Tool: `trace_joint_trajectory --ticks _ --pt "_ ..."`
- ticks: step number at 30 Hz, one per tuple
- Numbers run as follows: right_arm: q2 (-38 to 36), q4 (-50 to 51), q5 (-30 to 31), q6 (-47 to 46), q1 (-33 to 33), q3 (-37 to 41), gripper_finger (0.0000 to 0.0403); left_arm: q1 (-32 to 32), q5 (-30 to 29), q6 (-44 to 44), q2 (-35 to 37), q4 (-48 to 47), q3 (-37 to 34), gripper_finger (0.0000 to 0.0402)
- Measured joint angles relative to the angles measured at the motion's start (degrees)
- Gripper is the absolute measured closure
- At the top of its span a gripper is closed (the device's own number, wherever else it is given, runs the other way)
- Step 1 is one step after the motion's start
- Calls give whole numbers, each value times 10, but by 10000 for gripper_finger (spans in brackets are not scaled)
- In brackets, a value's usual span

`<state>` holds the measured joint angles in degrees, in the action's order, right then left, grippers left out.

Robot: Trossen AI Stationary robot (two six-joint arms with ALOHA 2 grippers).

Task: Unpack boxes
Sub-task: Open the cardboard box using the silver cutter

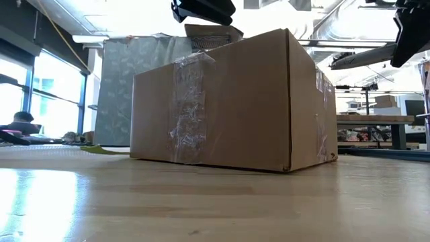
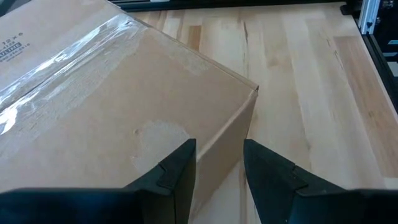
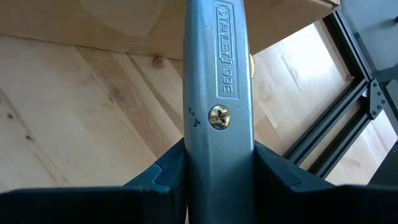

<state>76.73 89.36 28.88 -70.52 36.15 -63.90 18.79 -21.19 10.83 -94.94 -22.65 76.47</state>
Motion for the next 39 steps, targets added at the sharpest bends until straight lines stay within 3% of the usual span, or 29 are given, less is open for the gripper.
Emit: trace_joint_trajectory --ticks 39 --pt "0 -10 25 -7 0 0 298 0 0 0 0 0 0 287"
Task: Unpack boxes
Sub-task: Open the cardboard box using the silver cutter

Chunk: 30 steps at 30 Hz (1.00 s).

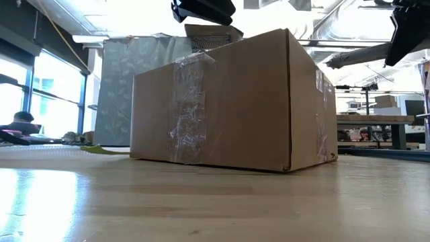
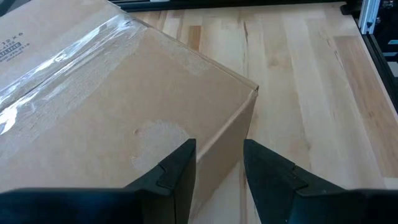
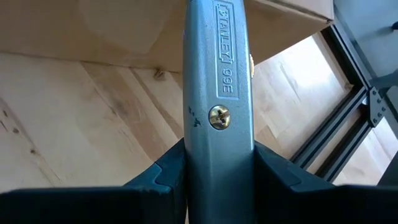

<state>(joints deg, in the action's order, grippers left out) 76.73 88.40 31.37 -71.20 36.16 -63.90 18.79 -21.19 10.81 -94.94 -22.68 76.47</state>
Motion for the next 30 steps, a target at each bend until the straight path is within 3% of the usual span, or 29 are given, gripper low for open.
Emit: trace_joint_trajectory --ticks 14,24,30 --pt "0 -7 0 -23 20 25 298 0 0 0 0 0 0 287" --pt "0 -23 -93 -245 168 62 298 0 0 0 0 1 0 287" --pt "0 -65 -137 -357 203 62 298 0 0 0 0 1 0 287"
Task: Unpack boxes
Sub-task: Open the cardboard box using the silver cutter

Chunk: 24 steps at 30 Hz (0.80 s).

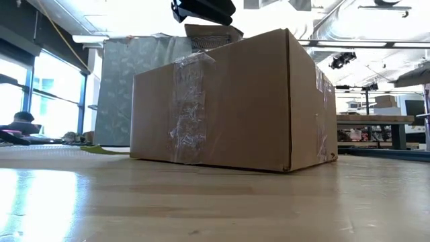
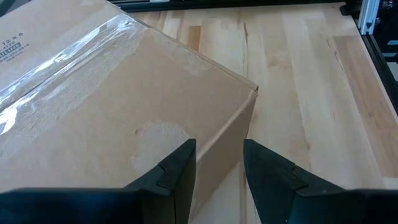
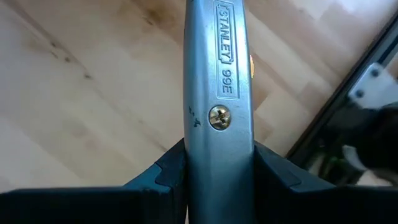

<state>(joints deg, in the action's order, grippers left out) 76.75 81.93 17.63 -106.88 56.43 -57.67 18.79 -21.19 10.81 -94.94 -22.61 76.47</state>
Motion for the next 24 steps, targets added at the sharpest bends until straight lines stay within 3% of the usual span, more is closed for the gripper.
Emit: trace_joint_trajectory --ticks 3,6,10,16,20,24 --pt "0 -31 27 21 0 0 298 0 -2 -24 0 1 0 287" --pt "0 -74 78 51 -6 -2 298 -2 -17 -135 0 7 0 287" --pt "0 -18 77 68 -32 -17 298 -4 -19 -207 0 6 0 287" --pt "0 81 77 143 -79 -75 298 -4 -19 -215 0 6 0 287" --pt "-3 37 79 300 -128 -73 298 -4 -19 -215 0 6 0 287" --pt "-3 20 89 339 -172 -72 298 -4 -5 -216 0 46 0 287"
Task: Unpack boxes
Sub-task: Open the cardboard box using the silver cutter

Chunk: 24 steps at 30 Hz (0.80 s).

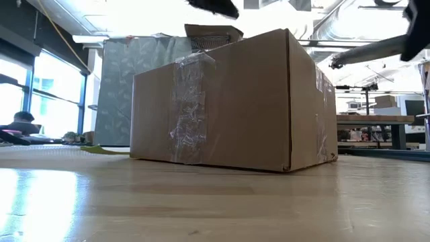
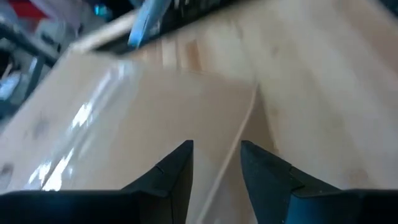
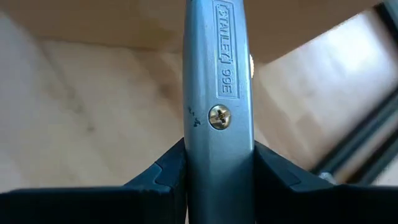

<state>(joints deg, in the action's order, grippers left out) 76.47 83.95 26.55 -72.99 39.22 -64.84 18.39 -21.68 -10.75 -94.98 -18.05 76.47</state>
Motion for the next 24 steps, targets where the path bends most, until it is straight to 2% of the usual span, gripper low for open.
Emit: trace_joint_trajectory --ticks 3,6,8,12,14,18,24 --pt "0 14 4 20 -22 0 298 0 19 26 -4 76 0 287" --pt "0 26 -16 42 -45 -1 298 0 19 87 -5 153 0 287" --pt "0 16 -32 56 -53 -1 298 1 29 131 -4 177 1 287" --pt "0 -11 -30 71 -63 -1 298 -7 63 157 -5 194 1 291" --pt "0 0 -31 70 -63 -3 298 -17 54 180 -4 170 3 310" --pt "0 18 -24 54 -63 -27 298 -56 67 184 -13 16 70 388" --pt "29 52 -26 67 -71 -60 298 -115 99 77 -67 -106 176 399"
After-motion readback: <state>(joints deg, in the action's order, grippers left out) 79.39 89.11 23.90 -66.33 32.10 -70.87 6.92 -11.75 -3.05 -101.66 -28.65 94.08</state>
